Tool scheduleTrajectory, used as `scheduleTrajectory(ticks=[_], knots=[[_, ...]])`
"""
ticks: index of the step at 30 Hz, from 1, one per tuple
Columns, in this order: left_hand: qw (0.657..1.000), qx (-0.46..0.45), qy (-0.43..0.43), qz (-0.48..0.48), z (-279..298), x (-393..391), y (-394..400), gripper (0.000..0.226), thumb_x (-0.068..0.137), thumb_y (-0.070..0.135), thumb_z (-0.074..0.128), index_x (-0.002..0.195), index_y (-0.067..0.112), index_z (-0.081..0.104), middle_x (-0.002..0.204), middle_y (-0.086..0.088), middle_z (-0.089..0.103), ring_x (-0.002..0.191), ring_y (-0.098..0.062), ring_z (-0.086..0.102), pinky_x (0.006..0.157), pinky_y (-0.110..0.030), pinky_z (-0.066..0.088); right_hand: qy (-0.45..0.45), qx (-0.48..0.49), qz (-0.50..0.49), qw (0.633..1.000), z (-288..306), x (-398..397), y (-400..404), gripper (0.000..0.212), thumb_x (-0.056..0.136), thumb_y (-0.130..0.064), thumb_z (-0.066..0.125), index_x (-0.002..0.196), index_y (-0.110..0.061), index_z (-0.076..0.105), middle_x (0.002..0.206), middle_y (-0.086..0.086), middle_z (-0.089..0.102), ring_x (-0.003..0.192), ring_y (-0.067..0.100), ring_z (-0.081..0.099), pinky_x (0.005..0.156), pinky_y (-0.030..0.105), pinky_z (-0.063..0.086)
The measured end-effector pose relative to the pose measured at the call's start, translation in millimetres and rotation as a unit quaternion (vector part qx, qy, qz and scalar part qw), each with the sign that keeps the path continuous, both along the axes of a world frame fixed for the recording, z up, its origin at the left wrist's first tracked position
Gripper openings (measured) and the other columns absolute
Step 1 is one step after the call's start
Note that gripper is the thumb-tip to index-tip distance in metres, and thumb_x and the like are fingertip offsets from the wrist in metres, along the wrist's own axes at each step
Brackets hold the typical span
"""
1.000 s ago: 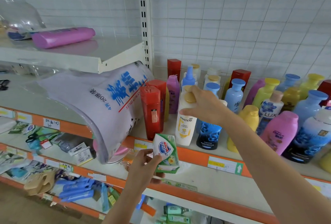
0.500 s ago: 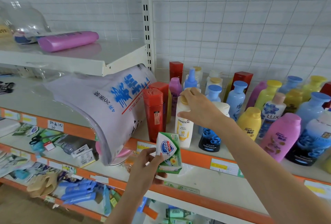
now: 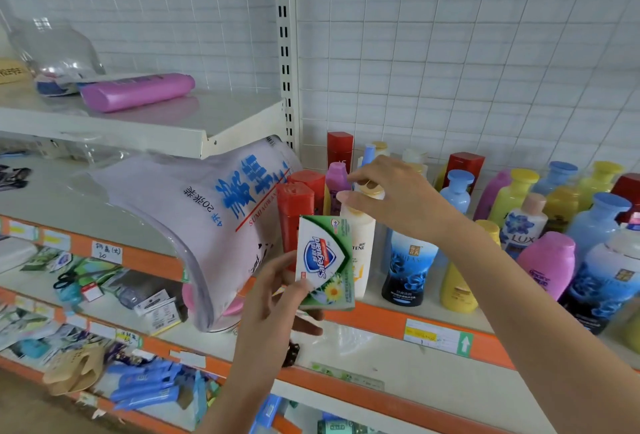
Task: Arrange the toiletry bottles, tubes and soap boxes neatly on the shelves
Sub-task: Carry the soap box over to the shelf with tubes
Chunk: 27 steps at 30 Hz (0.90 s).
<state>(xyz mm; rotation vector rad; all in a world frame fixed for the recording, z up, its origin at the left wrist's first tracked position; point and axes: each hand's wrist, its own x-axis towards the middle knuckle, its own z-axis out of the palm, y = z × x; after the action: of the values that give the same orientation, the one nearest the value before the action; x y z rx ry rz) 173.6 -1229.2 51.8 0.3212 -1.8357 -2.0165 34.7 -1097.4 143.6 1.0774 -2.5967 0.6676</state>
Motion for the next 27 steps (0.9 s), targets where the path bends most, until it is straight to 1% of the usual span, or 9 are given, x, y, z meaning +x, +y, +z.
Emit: scheduleTrajectory(ticks=[3,6,9,13,15,17,21,24,27], knots=[[0.998,-0.019,0.042,-0.035,15.2,-6.7,0.8,0.03,0.088,0.007,0.053,0.113,0.024,0.058,0.097,-0.003,0.069,0.067,-0.021,0.069,0.049,-0.028,0.055,-0.145,-0.035,0.041,0.988,10.2,5.7,4.0,0.038,0.087,-0.045,0.053,0.113,-0.018,0.059,0.1,0.0,0.063,0.096,0.01,0.057,0.075,0.016,0.039],[0.992,-0.071,0.064,-0.077,27.8,-19.5,4.1,0.034,0.089,0.008,0.053,0.115,0.029,0.059,0.096,0.007,0.072,0.073,-0.017,0.069,0.057,-0.027,0.057,-0.266,-0.051,0.077,0.96,15.3,7.4,14.6,0.022,0.086,-0.045,0.055,0.107,-0.037,0.056,0.105,-0.017,0.059,0.099,0.0,0.059,0.08,0.025,0.053],[0.984,-0.114,0.074,-0.117,37.0,-33.4,11.2,0.037,0.091,0.007,0.051,0.117,0.032,0.058,0.096,0.012,0.072,0.074,-0.003,0.067,0.059,-0.016,0.055,-0.266,-0.085,0.065,0.958,19.6,10.1,30.2,0.016,0.084,-0.041,0.059,0.098,-0.032,0.059,0.103,-0.015,0.065,0.094,0.004,0.065,0.079,0.029,0.057],[0.967,-0.162,0.081,-0.179,39.6,-51.3,23.4,0.029,0.09,0.024,0.056,0.113,0.041,0.056,0.101,0.002,0.069,0.083,-0.016,0.068,0.063,-0.036,0.06,-0.239,-0.13,0.003,0.962,20.1,12.7,53.8,0.023,0.08,-0.04,0.065,0.098,-0.024,0.063,0.096,-0.004,0.07,0.093,0.018,0.068,0.082,0.05,0.054],[0.955,-0.204,0.09,-0.195,38.2,-59.6,29.8,0.026,0.09,0.026,0.057,0.111,0.042,0.055,0.097,0.009,0.068,0.083,-0.009,0.067,0.063,-0.032,0.059,-0.232,-0.149,-0.025,0.961,17.1,13.8,66.1,0.02,0.078,-0.04,0.067,0.095,-0.03,0.063,0.096,-0.004,0.07,0.094,0.019,0.067,0.081,0.052,0.054],[0.942,-0.251,0.094,-0.2,36.4,-67.5,36.1,0.023,0.089,0.027,0.058,0.109,0.039,0.056,0.092,0.015,0.067,0.081,-0.002,0.064,0.067,-0.027,0.057,-0.223,-0.163,-0.051,0.96,13.9,16.7,78.8,0.023,0.077,-0.039,0.067,0.098,-0.032,0.062,0.096,-0.006,0.069,0.092,0.014,0.068,0.078,0.044,0.057],[0.918,-0.323,0.092,-0.21,35.1,-80.0,48.0,0.022,0.085,0.033,0.063,0.105,0.026,0.062,0.083,0.016,0.065,0.078,0.004,0.059,0.066,-0.011,0.048,-0.198,-0.16,-0.09,0.963,8.0,27.4,101.4,0.028,0.079,-0.036,0.067,0.104,-0.026,0.059,0.098,-0.005,0.067,0.087,0.006,0.064,0.069,0.015,0.052],[0.901,-0.354,0.094,-0.233,35.8,-87.5,55.9,0.016,0.082,0.031,0.066,0.095,0.022,0.064,0.082,0.014,0.066,0.075,0.0,0.061,0.069,-0.017,0.05,-0.187,-0.151,-0.141,0.96,1.8,33.5,115.8,0.038,0.069,-0.049,0.067,0.1,-0.029,0.06,0.097,-0.004,0.068,0.094,0.013,0.064,0.088,0.038,0.053],[0.884,-0.391,0.117,-0.23,41.7,-97.0,60.0,0.014,0.084,0.025,0.064,0.094,0.017,0.068,0.084,0.007,0.069,0.077,-0.004,0.064,0.072,-0.022,0.053,-0.181,-0.146,-0.171,0.957,-3.2,39.1,127.8,0.022,0.073,-0.041,0.07,0.088,-0.033,0.057,0.095,0.001,0.068,0.092,0.018,0.066,0.086,0.044,0.053]])
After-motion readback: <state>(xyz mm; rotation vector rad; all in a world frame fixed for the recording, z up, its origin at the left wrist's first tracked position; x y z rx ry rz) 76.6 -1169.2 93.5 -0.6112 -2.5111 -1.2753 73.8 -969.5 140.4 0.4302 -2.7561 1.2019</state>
